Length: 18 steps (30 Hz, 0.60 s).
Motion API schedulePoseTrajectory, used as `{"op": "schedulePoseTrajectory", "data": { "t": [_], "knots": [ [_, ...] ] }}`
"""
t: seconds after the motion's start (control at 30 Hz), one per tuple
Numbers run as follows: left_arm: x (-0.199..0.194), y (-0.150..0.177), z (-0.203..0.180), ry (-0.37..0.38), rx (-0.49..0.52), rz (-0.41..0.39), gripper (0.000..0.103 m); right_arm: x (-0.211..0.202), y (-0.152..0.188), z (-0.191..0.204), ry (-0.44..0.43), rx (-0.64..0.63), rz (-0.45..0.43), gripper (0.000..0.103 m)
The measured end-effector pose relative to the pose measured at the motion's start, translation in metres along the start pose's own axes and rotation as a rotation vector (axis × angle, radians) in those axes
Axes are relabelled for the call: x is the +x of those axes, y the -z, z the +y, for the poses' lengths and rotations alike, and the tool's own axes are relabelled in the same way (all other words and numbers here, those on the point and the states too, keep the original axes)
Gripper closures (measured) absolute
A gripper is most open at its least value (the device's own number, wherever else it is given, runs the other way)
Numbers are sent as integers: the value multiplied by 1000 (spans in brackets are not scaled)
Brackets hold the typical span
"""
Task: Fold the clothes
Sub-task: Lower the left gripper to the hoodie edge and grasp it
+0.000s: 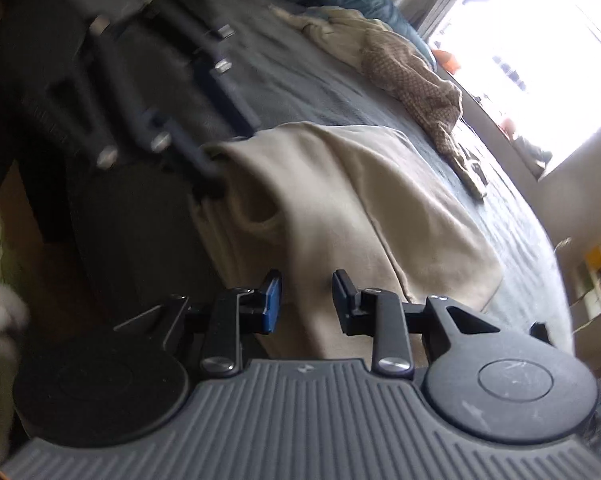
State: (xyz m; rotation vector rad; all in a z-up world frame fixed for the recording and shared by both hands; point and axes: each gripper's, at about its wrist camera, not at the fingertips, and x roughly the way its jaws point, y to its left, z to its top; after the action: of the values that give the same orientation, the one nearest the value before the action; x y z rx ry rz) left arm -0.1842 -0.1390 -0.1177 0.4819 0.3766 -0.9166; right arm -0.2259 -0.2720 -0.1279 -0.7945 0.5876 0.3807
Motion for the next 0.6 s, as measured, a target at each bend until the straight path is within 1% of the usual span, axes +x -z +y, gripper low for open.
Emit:
{"op": "schedulePoseTrajectory", "data": {
  "t": [0.1,0.2,0.23,0.3,0.37,0.4,0.5,0.6],
  "knots": [
    [0,-2,-1,0,-6,1,59,-3,1,5,52,-34,-14,76],
    [9,-5,-3,-18,-8,17,59,7,4,3,115,-13,-15,77],
    [10,-6,-4,-24,-10,16,59,9,4,2,122,-1,-17,78],
    [11,-9,-4,-33,-20,14,59,11,5,2,146,13,-22,80],
    [11,-11,-3,-34,-40,12,59,10,6,4,183,16,-30,89],
    [12,-12,-3,-35,-47,14,59,9,7,5,197,20,-34,89],
    [22,-11,-7,-47,-19,50,59,8,8,2,217,77,-53,93],
    [28,-9,-8,-49,-20,63,58,5,10,2,246,78,-74,95]
  ]
}}
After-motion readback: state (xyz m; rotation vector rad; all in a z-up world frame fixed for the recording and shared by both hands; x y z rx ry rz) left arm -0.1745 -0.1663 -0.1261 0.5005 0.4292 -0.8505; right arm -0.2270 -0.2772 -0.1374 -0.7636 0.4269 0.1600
